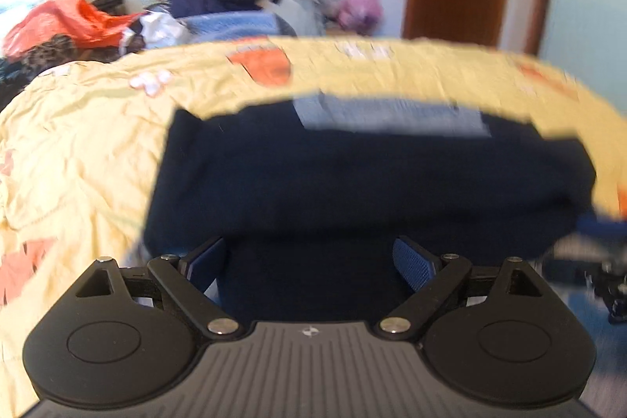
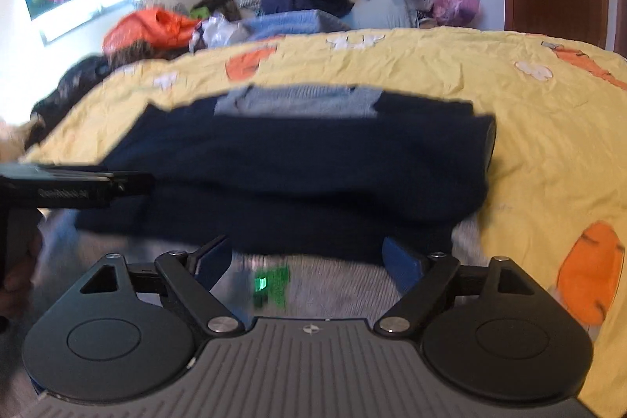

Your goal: Fold small clothes

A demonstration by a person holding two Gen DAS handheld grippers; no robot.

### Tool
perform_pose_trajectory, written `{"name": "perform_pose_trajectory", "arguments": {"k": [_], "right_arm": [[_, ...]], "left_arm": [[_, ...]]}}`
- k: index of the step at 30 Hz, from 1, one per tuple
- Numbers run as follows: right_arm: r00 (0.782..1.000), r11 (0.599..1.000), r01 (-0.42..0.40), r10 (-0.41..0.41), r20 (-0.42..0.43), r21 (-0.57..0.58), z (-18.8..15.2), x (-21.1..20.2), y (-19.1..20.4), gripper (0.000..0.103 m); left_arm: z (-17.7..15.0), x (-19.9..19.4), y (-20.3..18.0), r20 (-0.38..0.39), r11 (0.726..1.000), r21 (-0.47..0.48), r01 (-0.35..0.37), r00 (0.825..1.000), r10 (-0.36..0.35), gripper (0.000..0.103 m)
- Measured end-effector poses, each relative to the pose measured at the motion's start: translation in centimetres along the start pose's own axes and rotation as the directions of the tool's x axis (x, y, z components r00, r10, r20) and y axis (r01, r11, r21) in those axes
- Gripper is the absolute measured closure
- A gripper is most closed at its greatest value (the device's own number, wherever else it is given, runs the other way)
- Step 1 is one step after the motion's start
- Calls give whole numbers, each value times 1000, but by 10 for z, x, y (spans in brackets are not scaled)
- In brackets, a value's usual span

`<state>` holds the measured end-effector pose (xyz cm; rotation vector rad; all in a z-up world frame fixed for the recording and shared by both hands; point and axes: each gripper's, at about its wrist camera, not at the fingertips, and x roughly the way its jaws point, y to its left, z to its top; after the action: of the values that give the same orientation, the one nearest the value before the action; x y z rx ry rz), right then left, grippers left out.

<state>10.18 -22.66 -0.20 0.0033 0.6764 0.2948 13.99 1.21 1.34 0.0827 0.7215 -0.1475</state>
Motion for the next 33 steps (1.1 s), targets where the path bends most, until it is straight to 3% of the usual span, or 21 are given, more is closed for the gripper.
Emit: {"name": "perform_pose_trajectory", "arguments": {"k": [2, 6, 12, 17, 33], "right_arm": [[999, 999, 34, -34, -20, -19, -3, -4, 9, 15], [998, 999, 33, -34, -43, -26, -14, -18, 15, 10], [998, 998, 60, -60, -21, -14, -38, -37, 21, 0], [993, 993, 114, -114, -1, -42, -46, -40, 32, 0], [995, 994, 104, -104, 0, -27, -44, -37, 29, 0]], "left_arm": [[-10, -2, 0, 17, 1000, 6, -13, 1000, 13, 9], [-18, -12, 4, -20, 999, -50, -8, 1000, 7, 9], [-51, -44, -9, -16, 999, -32, -44, 999, 43, 7], [-76, -67, -10, 6, 998, -59, -30, 1000, 31, 1], [-72, -62, -11, 10, 997, -64, -39, 999, 40, 0]]}}
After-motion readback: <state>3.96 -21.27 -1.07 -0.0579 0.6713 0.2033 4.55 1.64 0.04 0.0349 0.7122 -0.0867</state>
